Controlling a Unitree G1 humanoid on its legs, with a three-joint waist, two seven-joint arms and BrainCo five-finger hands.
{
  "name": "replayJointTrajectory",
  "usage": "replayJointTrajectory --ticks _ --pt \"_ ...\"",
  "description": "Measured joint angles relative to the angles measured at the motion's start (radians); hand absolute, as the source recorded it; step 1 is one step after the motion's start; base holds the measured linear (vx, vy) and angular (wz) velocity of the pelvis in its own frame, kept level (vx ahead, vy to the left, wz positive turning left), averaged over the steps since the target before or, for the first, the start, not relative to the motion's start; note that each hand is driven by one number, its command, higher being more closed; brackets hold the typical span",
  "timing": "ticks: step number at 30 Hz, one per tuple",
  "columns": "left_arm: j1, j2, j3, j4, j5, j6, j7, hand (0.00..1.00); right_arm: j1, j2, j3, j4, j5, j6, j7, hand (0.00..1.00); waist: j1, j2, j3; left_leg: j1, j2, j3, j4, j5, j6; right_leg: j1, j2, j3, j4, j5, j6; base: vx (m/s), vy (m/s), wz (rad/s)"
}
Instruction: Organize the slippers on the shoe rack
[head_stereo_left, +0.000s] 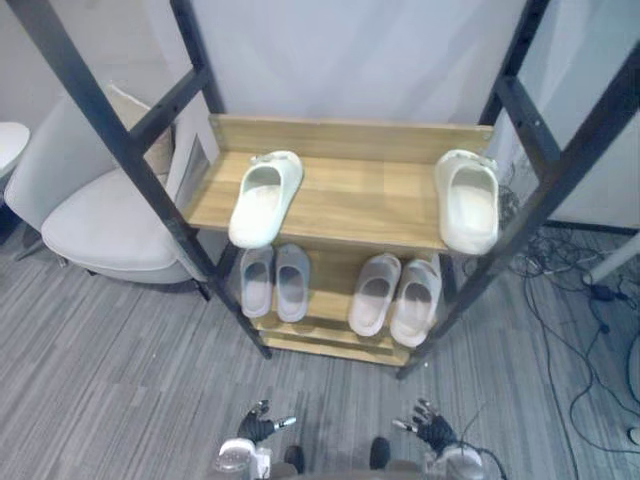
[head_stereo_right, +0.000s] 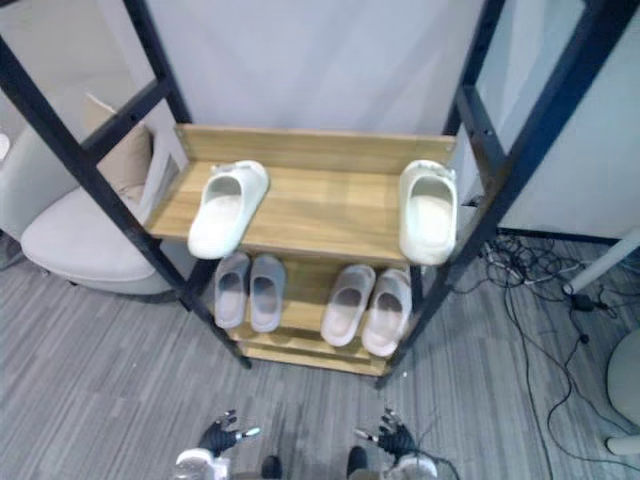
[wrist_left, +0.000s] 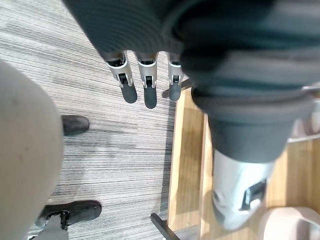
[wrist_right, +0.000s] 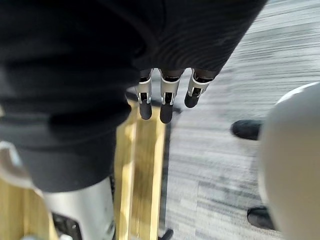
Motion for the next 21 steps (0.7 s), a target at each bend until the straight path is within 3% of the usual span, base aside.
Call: replayJointTrajectory --ticks 1,3,7,11,17,21 --pt "0.003 0.008 -0.032 -0.064 0.0 0.005 0.001 0.0 0.004 -0.001 -0.002 0.0 0.0 0.0 0.0 0.0 -0.001 0.0 0.0 -0.002 0.0 -0.003 -0.001 0.001 -0.001 0.0 0.0 -0.001 -0.003 0.003 0.001 -0.06 -0.012 0.02" --pt "0.048 0.066 -0.182 -0.346 -0.048 -0.044 -0.03 0.0 0.021 0.001 -0.024 0.001 0.029 -0.001 0.001 0.0 0.0 0.001 -0.006 0.0 -0.005 -0.027 -0.015 0.004 -0.006 0.008 0.001 -0.008 -0.013 0.006 0.002 -0.05 -0.015 0.05" --pt "0.026 0.025 -0.318 -0.445 -0.041 -0.053 -0.047 0.0 0.029 -0.003 -0.04 0.016 0.038 -0.011 0.0 0.0 -0.009 0.012 -0.028 0.004 -0.005 -0.039 -0.017 0.004 -0.005 0.021 0.004 -0.019 -0.026 0.006 0.003 0.04 -0.005 0.09" --pt "0.019 0.039 -0.467 -0.736 0.001 -0.055 -0.064 0.0 0.023 -0.002 -0.042 0.039 0.038 -0.03 -0.008 0.0 -0.014 0.012 -0.03 0.036 0.001 -0.055 -0.039 0.016 -0.01 0.042 0.016 -0.032 -0.026 -0.004 0.0 0.07 -0.017 0.1" --pt "-0.089 0.048 -0.459 -1.003 0.049 -0.101 -0.039 0.0 0.023 -0.005 -0.029 0.035 0.036 -0.039 -0.009 0.0 -0.014 0.021 -0.037 0.048 0.012 -0.049 -0.05 0.021 -0.005 0.044 0.031 -0.026 -0.025 -0.007 -0.011 0.06 -0.018 -0.04" --pt "-0.166 0.07 -0.339 -1.099 0.072 -0.123 0.009 0.0 0.023 -0.002 0.001 0.027 0.033 -0.038 -0.019 0.0 -0.015 0.022 -0.04 0.053 0.016 -0.039 -0.051 0.016 -0.007 0.044 0.035 -0.02 -0.026 -0.008 -0.012 0.03 -0.001 -0.07"
